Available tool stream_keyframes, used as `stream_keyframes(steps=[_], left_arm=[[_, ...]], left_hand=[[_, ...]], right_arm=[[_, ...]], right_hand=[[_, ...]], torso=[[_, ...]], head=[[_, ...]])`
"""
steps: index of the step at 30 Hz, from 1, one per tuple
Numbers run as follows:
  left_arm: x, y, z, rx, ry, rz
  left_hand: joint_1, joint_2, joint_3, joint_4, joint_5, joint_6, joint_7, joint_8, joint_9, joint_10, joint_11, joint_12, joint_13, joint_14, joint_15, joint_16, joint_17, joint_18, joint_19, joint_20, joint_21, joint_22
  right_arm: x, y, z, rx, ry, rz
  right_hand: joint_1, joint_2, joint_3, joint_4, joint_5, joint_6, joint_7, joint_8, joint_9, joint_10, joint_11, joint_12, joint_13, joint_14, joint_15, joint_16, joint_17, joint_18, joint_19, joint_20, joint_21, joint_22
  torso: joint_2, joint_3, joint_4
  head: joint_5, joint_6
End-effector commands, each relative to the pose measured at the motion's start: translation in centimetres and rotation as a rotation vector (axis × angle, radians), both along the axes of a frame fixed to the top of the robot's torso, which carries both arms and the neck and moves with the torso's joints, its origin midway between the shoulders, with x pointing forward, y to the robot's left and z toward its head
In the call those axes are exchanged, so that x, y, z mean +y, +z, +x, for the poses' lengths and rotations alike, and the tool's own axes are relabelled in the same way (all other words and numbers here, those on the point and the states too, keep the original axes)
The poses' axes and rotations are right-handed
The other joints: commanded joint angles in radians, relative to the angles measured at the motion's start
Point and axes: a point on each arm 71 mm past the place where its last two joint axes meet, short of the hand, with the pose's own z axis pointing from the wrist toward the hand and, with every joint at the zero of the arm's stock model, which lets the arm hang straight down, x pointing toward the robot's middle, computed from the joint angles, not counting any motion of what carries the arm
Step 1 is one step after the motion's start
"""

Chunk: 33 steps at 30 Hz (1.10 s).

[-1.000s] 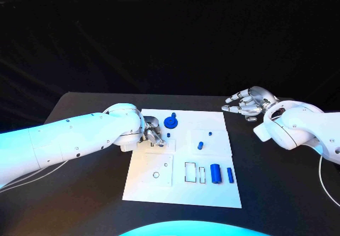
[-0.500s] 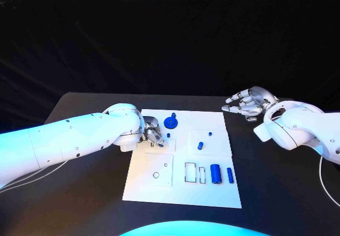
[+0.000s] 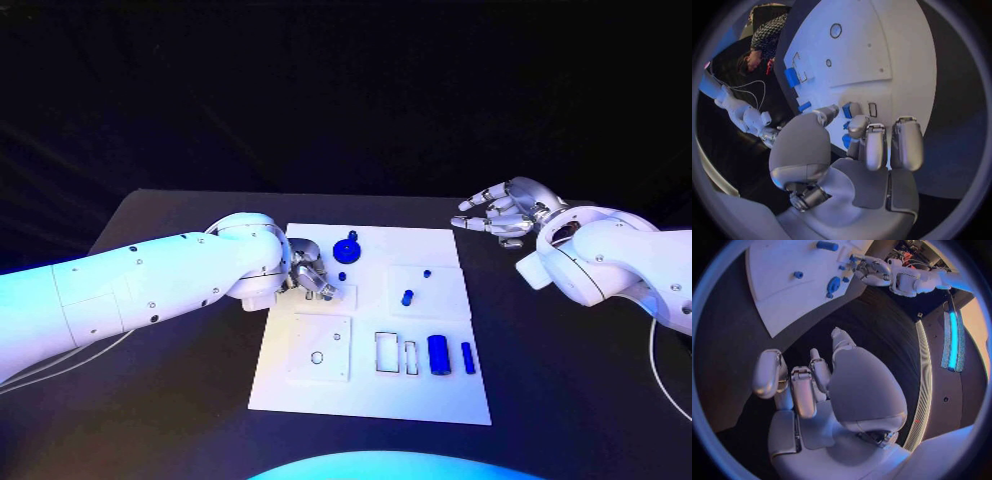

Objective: Assemble the parts on the task board

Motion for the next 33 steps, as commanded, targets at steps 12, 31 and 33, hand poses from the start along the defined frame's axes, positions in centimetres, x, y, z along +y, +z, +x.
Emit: stream_keyframes(steps=[12, 31, 33], left_arm=[[0.6, 1.5, 0.4, -0.032, 0.033, -0.049], [3.5, 5.2, 5.4, -0.106, 0.156, -0.09], [3.5, 5.1, 5.9, -0.107, 0.152, -0.061]], left_hand=[[-0.05, 0.009, -0.085, 0.004, -0.003, 0.0, 0.002, -0.012, 0.001, 0.004, -0.004, 0.005, 0.002, 0.067, -0.008, -0.008, 0.134, -0.016, -0.001, -0.007, -0.006, 0.001], [0.008, 0.047, -0.17, 0.003, 0.002, -0.088, 0.049, -0.128, -0.067, -0.083, 0.036, -0.076, -0.128, 0.084, 0.025, 0.032, 0.199, -0.013, -0.011, 0.02, -0.019, -0.016], [0.016, 0.049, -0.173, 0.002, 0.002, -0.086, 0.051, -0.132, -0.072, -0.085, 0.038, -0.077, -0.131, 0.086, 0.027, 0.035, 0.203, -0.013, -0.011, 0.022, -0.019, -0.016]], right_arm=[[0.1, -0.1, 0.0, -0.006, 0.017, -0.006], [0.1, -0.2, 0.1, -0.005, 0.014, -0.008], [0.1, -0.2, 0.1, -0.005, 0.014, -0.008]], right_hand=[[-0.012, 0.003, -0.006, 0.0, 0.006, 0.007, 0.0, 0.004, -0.003, 0.0, -0.009, 0.003, -0.002, 0.072, -0.004, -0.006, 0.137, 0.015, -0.005, -0.004, -0.009, -0.004], [-0.012, 0.003, -0.006, 0.0, 0.006, 0.007, 0.0, 0.004, -0.003, 0.0, -0.009, 0.003, -0.002, 0.072, -0.004, -0.006, 0.137, 0.015, -0.005, -0.004, -0.009, -0.004], [-0.012, 0.003, -0.006, 0.0, 0.006, 0.007, 0.0, 0.004, -0.003, 0.0, -0.009, 0.003, -0.002, 0.072, -0.004, -0.006, 0.137, 0.015, -0.005, -0.004, -0.009, -0.004]], torso=[[-0.002, -0.0002, 0.0016], [0.002, 0.0003, 0.0012], [0.003, 0.0004, 0.0008]], head=[[-0.007, 0.019], [0.0, 0.027], [0.001, 0.026]])
